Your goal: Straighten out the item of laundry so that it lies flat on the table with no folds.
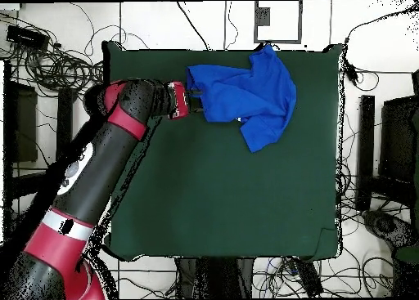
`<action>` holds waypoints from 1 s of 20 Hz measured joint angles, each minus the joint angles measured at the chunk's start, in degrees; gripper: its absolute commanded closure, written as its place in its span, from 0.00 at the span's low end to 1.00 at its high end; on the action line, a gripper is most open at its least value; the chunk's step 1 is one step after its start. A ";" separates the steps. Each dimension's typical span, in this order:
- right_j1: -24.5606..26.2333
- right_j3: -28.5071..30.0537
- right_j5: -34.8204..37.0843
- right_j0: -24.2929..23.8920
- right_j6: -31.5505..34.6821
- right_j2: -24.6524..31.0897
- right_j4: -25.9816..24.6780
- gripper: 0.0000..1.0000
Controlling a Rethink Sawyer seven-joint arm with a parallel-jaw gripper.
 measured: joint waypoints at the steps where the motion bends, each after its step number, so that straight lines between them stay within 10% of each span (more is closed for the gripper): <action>1: -0.04 -0.06 0.00 0.01 0.00 -0.17 -1.14 0.00; 20: 0.13 -3.50 0.40 -0.69 0.00 -1.58 -15.13 0.00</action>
